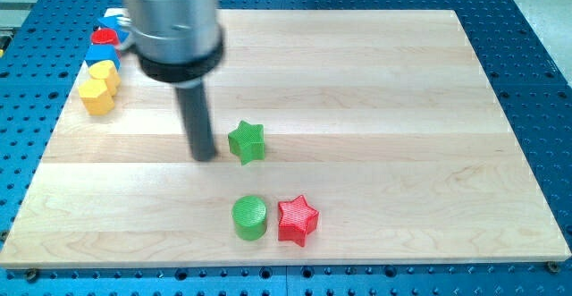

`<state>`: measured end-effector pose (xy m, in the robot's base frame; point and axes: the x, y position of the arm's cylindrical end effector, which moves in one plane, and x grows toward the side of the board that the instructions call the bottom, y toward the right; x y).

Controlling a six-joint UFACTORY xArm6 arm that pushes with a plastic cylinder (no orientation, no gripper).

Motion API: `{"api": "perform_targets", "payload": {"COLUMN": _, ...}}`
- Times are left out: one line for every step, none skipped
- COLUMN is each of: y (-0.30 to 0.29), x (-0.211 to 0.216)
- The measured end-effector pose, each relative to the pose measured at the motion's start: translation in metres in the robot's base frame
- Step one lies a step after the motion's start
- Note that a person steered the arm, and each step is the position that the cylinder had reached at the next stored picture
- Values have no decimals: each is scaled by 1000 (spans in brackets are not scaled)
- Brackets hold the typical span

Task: Slide the green star above the red star

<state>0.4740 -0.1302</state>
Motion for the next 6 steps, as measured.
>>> {"api": "perform_targets", "payload": {"y": 47, "x": -9}}
{"api": "perform_targets", "payload": {"y": 95, "x": 0}}
{"api": "perform_targets", "payload": {"y": 123, "x": 22}}
{"api": "perform_targets", "payload": {"y": 125, "x": 2}}
{"api": "perform_targets", "payload": {"y": 138, "x": 4}}
{"api": "perform_targets", "payload": {"y": 135, "x": 44}}
